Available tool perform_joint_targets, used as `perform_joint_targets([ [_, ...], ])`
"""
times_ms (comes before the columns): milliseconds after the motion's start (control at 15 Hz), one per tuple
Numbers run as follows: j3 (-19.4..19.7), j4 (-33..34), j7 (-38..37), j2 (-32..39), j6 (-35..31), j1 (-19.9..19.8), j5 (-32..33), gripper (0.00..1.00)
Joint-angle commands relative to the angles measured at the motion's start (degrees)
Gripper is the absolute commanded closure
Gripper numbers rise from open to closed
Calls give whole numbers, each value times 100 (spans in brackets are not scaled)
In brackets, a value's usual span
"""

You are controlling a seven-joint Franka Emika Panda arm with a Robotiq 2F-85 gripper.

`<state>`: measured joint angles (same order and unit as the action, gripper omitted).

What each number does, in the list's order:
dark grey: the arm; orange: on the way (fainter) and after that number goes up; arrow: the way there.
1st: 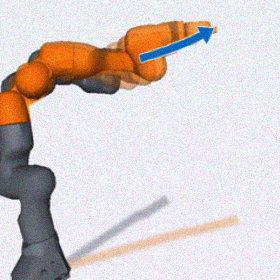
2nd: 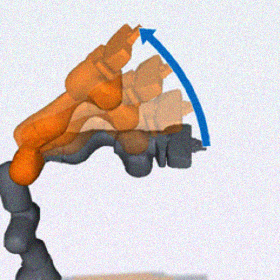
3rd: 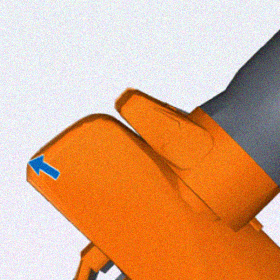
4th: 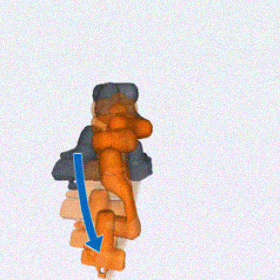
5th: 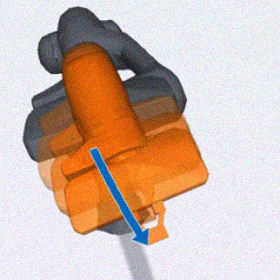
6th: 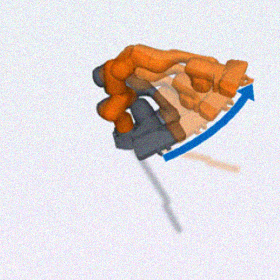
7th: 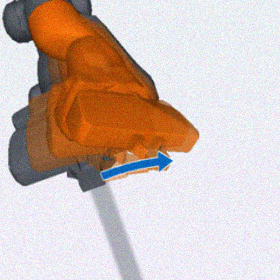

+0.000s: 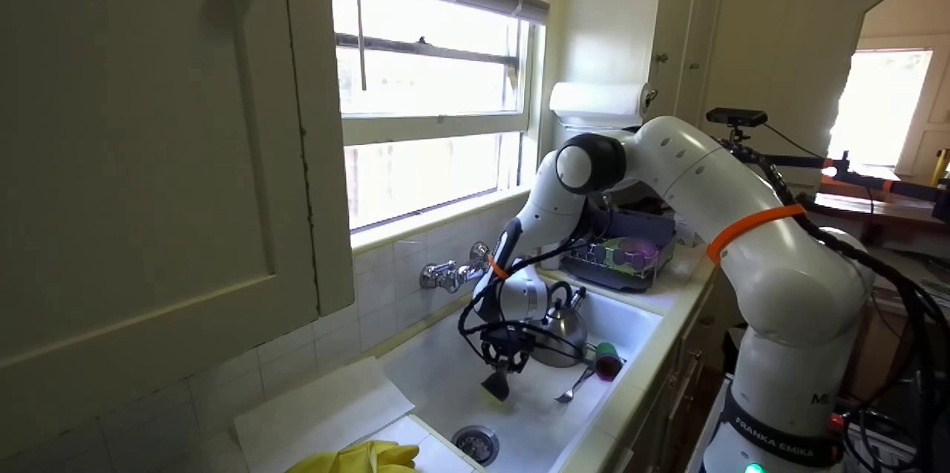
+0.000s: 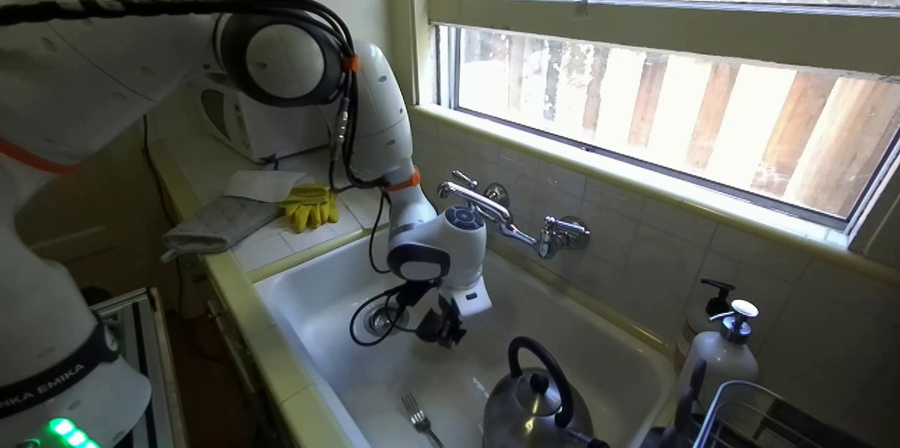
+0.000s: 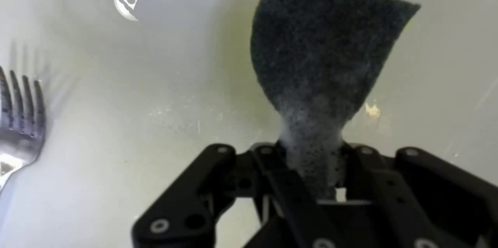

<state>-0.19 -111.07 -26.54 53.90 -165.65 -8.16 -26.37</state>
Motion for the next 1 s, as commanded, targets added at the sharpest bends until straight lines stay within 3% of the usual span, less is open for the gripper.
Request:
perform_joint_targets([
  [0,-34,-667,113,-710,147,-12,-92,96],
  [933,183,-1136,-41,-1125,176,177,-43,96],
])
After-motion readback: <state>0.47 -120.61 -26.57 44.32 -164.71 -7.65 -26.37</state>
